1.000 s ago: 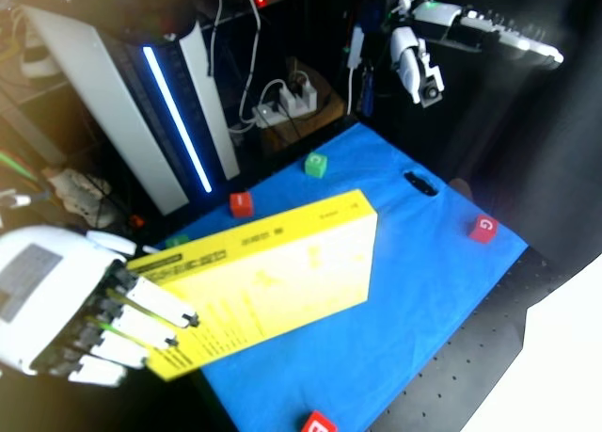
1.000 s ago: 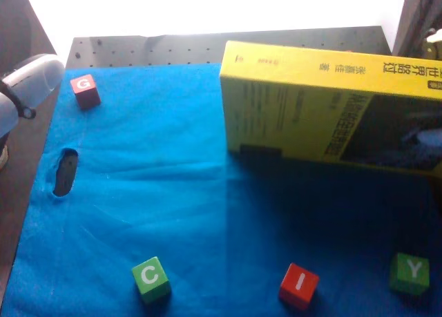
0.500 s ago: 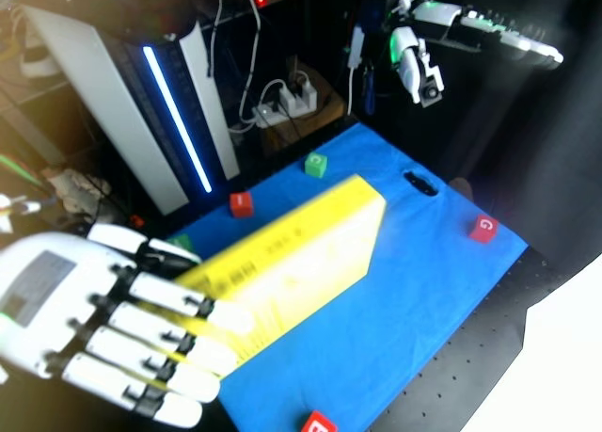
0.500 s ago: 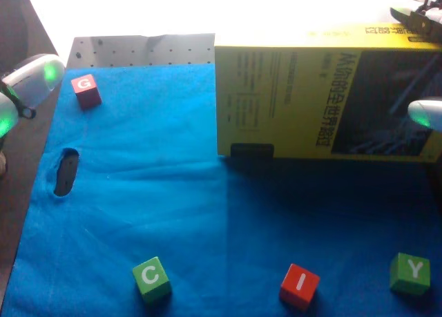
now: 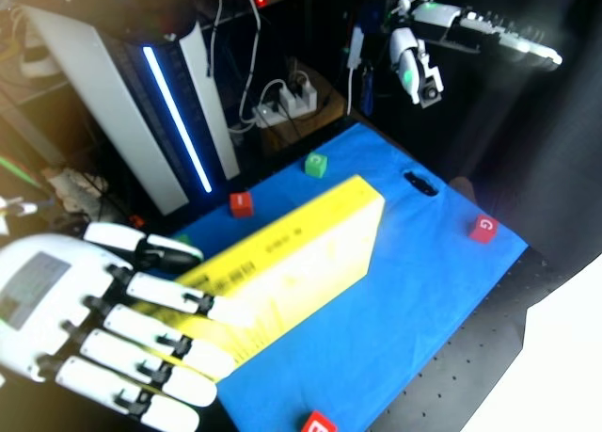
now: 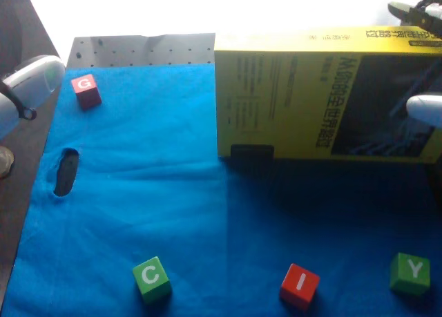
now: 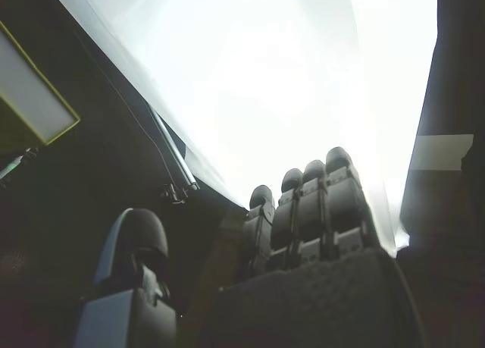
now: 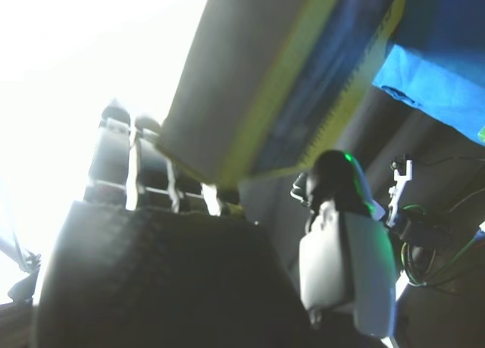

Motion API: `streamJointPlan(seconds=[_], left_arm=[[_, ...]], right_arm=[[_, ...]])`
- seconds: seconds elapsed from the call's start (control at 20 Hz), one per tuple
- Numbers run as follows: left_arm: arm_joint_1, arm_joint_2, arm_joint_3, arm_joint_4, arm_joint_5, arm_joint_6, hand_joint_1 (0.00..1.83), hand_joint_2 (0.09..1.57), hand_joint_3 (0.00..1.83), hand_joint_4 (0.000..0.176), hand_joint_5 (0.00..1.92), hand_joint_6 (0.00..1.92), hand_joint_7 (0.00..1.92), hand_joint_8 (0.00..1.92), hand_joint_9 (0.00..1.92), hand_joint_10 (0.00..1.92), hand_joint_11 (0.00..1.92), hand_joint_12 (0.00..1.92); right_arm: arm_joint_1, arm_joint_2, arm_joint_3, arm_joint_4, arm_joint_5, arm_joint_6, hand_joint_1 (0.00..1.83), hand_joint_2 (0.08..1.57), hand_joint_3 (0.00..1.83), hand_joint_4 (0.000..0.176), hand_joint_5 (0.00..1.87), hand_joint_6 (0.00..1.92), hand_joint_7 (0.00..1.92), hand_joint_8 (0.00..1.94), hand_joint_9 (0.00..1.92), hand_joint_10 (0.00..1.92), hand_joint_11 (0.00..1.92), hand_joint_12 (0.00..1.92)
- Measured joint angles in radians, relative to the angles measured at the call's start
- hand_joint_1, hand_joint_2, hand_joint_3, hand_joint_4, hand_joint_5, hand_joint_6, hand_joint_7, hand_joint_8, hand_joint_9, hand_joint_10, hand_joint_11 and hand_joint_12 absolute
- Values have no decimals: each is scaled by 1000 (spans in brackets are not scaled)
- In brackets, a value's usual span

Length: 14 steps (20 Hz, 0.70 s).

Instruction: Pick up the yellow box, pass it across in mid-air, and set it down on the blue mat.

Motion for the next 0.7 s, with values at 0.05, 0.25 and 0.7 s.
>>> streamJointPlan(seconds=[0.05,0.25,0.7], left_arm=[[0,0,0,0,0,0,345,1215,2,110,0,0,0,0,0,0,0,0],[0,0,0,3,-3,0,361,1219,0,132,0,0,0,0,0,0,0,0],[2,12,-8,48,-45,0,323,1255,1,159,0,0,10,2,22,5,1,387]], right_arm=[[0,4,-10,3,19,0,291,1197,0,98,0,0,0,0,0,0,0,0],[0,60,-54,-32,167,0,276,1233,11,121,0,0,0,0,0,0,0,0],[-48,101,-96,-35,404,-3,307,1224,0,100,0,0,0,0,22,8,42,29]])
